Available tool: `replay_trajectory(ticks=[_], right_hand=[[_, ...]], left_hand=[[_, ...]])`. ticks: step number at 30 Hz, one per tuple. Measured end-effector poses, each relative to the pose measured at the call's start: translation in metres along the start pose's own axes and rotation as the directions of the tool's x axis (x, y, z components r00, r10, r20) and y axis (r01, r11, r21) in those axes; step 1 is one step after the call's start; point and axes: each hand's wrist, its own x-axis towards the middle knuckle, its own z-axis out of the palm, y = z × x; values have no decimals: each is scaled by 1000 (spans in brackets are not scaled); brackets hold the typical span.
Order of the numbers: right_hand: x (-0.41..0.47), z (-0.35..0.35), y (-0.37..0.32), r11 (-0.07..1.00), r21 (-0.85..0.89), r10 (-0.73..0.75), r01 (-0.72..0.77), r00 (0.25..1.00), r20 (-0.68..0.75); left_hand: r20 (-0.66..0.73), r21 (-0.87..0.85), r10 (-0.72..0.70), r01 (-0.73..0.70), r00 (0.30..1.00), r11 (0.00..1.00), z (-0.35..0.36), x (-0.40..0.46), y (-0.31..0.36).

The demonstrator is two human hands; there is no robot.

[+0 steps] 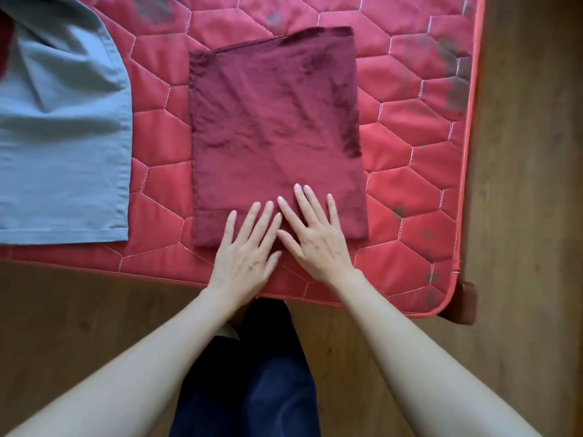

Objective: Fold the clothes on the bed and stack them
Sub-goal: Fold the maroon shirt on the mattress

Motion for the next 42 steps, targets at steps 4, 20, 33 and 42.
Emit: replay_trajectory(ticks=[4,20,33,42], right_hand=[[-23,7,38,995,-66,82,-79,995,53],[-23,-49,76,982,180,-11,62,961,-275],[145,-153,125,671,717,384,-188,915,-120],[291,-118,158,673,640,469,-372,883,21]], left_hand=[[20,34,-41,40,999,999,9,-10,-25],[-252,-216,93,-149,963,965,-57,-9,-95],[7,-863,-468,241,884,443,-152,135,-164],[104,-782,-576,424,811,457,-113,248,-215]])
